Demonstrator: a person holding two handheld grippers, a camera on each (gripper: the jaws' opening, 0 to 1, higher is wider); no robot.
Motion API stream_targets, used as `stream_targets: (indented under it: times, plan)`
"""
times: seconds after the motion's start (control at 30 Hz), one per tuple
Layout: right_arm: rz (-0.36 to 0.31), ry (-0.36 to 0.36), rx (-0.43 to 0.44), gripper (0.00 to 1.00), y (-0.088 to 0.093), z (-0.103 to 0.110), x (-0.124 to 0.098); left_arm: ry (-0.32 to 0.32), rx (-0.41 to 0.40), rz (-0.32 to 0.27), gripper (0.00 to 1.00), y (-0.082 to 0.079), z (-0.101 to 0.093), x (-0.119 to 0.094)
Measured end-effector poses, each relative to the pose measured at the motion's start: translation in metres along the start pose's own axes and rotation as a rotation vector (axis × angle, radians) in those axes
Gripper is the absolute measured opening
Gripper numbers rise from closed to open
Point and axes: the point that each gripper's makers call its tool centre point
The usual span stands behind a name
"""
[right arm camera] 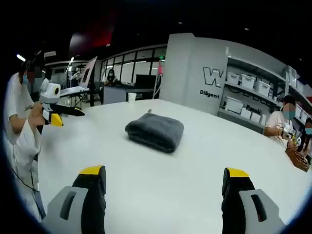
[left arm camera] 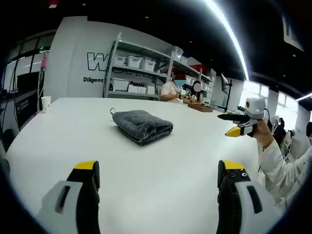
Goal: Open the folded towel by lifting each exposed corner and separating the folded layers until the towel lies flat within the target outline without major curled edges
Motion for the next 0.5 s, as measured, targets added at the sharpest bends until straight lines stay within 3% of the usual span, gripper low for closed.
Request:
stream_targets:
  times: [0.5]
  plan:
    - [-0.013,-0.063,-0.113,1.0,-0.035,0.021,0.045,0.018,0.012,0.028,0.99,0.004,0.002,0.003]
Point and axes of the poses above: the point that each gripper's makers call its tool centre point, and the gripper's own axes: x roughly forward along the fingers, z roughly to its left, y roughly out of its underside, and after that the axes turned 6 degrees about y, right-handed
